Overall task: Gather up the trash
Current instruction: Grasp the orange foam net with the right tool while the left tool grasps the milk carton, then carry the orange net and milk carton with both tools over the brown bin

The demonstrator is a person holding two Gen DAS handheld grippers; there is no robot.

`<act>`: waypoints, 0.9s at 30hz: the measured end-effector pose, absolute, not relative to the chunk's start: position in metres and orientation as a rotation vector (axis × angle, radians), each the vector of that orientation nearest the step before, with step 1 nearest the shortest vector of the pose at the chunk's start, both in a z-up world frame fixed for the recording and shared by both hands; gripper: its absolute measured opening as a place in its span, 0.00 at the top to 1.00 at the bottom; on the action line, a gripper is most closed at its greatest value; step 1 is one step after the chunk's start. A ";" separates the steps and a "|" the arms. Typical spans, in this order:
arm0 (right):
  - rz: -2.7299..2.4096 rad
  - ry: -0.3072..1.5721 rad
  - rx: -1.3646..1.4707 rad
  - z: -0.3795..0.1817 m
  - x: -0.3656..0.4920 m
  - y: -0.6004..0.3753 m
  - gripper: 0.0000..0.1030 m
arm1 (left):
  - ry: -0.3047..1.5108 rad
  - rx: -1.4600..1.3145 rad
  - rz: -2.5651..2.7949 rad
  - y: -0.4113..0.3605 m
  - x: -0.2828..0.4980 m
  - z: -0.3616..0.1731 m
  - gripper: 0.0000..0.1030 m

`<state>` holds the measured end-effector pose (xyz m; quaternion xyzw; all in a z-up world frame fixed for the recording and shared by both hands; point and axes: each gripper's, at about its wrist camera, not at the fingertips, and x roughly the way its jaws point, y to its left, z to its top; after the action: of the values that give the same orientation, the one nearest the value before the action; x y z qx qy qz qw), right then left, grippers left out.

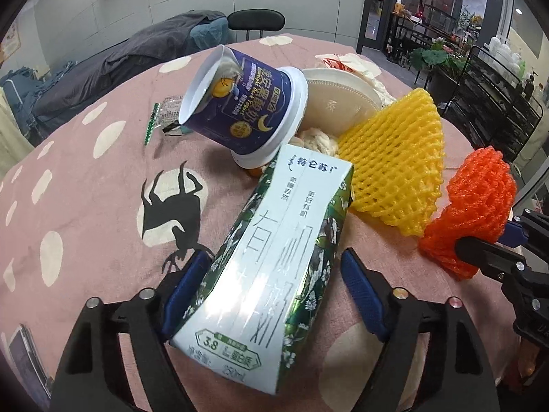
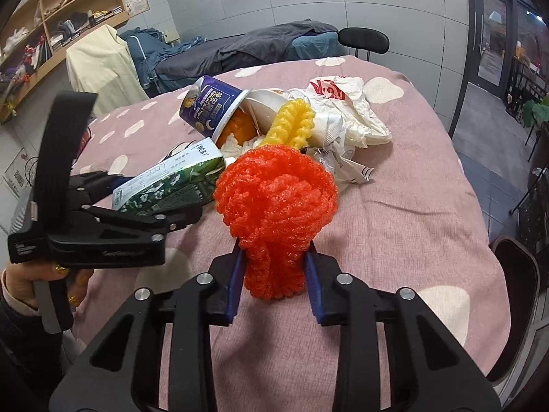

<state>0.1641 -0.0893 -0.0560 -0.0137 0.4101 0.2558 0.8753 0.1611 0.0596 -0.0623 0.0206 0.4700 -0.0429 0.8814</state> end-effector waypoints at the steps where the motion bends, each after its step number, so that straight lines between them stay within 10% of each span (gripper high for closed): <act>1: 0.535 0.854 -0.024 -0.057 0.163 -0.090 0.71 | 0.983 0.039 -0.094 0.059 0.161 -0.064 0.33; 6: 0.535 0.846 0.014 -0.058 0.161 -0.098 0.71 | 0.970 0.006 -0.122 0.059 0.155 -0.061 0.49; 27: 0.520 0.782 0.086 -0.057 0.130 -0.136 0.71 | 0.779 -0.201 -0.198 0.053 0.096 -0.034 0.52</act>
<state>0.1301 -0.1356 -0.0570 0.0417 0.3765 0.2506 0.8909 0.0964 0.0528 -0.0340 -0.0976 0.3784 -0.0960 0.9155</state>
